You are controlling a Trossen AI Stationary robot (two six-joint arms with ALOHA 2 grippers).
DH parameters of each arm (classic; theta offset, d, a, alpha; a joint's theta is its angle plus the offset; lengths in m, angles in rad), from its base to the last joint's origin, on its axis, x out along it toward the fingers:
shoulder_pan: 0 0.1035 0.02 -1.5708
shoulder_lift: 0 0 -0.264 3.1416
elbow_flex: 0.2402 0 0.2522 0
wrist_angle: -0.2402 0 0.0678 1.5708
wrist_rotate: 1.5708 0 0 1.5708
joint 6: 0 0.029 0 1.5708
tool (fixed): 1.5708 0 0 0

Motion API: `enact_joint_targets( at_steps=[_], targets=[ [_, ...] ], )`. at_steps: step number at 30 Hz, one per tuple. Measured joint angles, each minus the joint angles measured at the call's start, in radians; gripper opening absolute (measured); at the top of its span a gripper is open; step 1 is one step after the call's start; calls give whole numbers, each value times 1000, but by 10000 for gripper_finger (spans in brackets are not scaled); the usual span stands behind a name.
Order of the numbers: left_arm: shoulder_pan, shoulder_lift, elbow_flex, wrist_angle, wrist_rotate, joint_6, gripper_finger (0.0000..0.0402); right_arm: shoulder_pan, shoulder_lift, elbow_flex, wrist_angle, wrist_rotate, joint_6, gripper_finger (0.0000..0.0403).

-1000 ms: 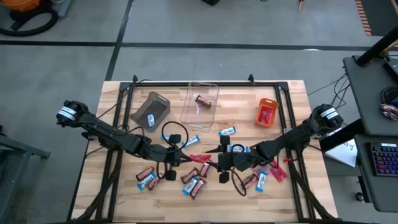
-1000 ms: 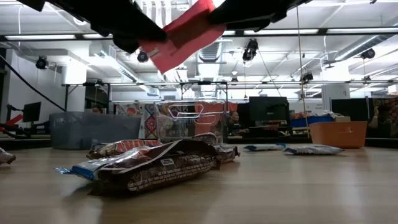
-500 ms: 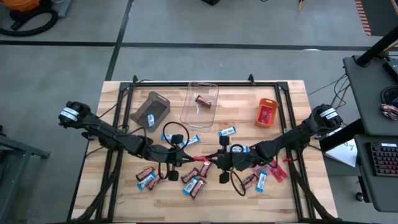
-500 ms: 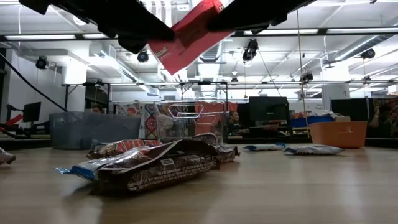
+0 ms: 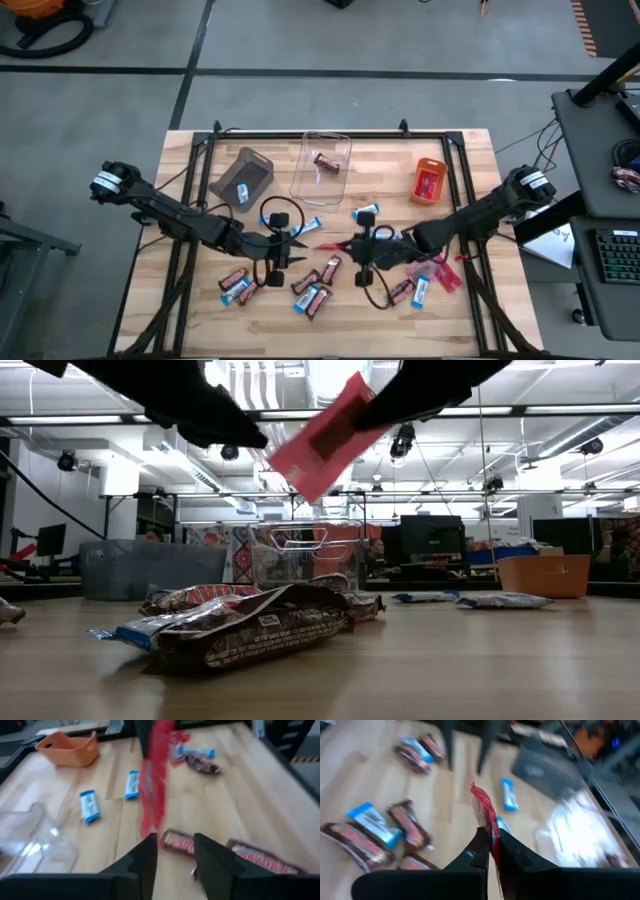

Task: Sort candy
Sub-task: Put the red candy into the orange bin

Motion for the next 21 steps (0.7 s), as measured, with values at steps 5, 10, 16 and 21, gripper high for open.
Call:
enact_joint_targets(
  at_steps=[5,10,16,21],
  targets=[
    [0,-78,0,-139,-90,-11,150,-74,-48,107,-391,1,142,13],
    [0,-165,0,-236,-191,-56,159,-193,-56,231,-774,14,258,13],
    [0,-233,0,-275,-246,-106,160,-366,-53,311,-1140,95,357,12],
    [0,-242,0,-279,-246,-113,160,-562,-54,306,-1359,99,467,12]
  ],
)
